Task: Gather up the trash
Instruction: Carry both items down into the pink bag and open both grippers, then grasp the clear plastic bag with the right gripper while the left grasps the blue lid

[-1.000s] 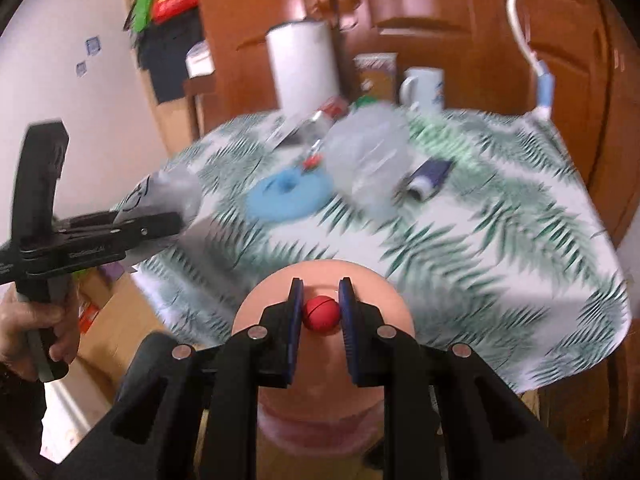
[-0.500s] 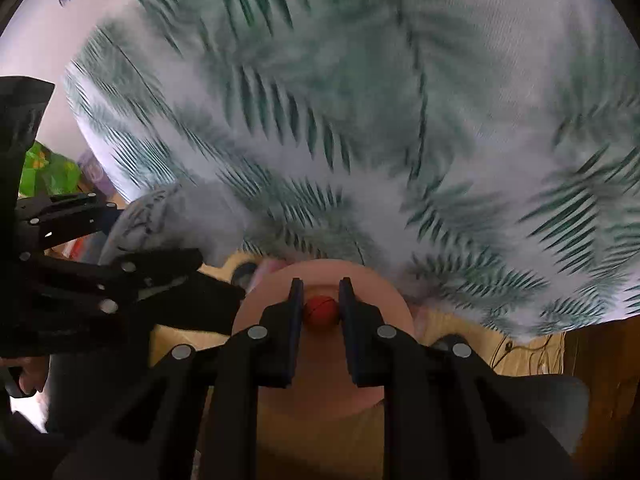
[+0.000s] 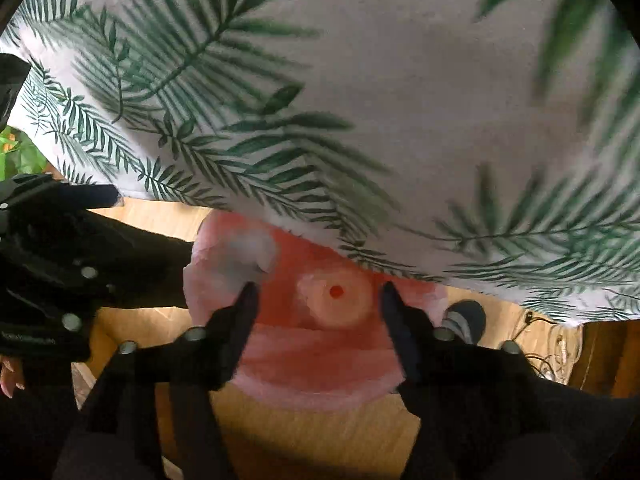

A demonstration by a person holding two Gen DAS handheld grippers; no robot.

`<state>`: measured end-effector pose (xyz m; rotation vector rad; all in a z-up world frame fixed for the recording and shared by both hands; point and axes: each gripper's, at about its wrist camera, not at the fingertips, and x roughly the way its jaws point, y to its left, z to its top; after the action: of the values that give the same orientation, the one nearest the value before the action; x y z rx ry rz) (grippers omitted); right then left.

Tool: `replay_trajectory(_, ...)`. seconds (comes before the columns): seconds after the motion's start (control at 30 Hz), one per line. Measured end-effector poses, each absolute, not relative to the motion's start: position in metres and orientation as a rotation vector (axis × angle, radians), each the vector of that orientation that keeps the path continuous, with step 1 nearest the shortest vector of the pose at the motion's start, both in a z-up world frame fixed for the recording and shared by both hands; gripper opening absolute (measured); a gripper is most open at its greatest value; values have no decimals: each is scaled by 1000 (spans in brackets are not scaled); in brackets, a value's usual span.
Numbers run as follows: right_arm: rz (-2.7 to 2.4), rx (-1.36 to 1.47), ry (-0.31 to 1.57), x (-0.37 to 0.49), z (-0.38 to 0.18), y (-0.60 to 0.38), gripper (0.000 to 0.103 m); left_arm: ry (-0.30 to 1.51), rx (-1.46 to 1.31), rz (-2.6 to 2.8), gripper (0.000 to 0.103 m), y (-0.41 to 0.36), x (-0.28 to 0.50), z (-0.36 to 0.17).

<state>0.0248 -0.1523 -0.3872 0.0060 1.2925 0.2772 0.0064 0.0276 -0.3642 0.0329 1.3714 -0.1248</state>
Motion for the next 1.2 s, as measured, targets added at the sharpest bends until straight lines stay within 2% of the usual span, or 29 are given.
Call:
replay_trajectory(0.03, 273, 7, 1283, 25, -382, -155, 78, 1363, 31, -120, 97, 29, 6, -359)
replay_trajectory(0.17, 253, -12, 1181, 6, -328, -161, 92, 1316, 29, -108, 97, 32, -2, -333)
replay_trajectory(0.3, 239, -10, 1050, -11, -260, -171, 95, 1196, 54, -131, 97, 24, -23, -275)
replay_trajectory(0.53, 196, 5, 660, -18, -88, -191, 98, 813, 95, -152, 97, 13, -38, -106)
replay_trajectory(0.7, 119, -62, 526, 27, -30, -177, 98, 730, 60, -137, 97, 13, -16, -55)
replay_trajectory(0.93, 49, -97, 623, 102, -35, -172, 98, 722, 43, -122, 97, 13, 12, -44)
replay_trajectory(1.13, 19, -129, 681, 132, -61, -176, 97, 734, 25, -122, 97, 10, 22, -63)
replay_trajectory(1.2, 39, -124, 707, 138, -67, -177, 81, 730, 11, -132, 97, 9, 28, -63)
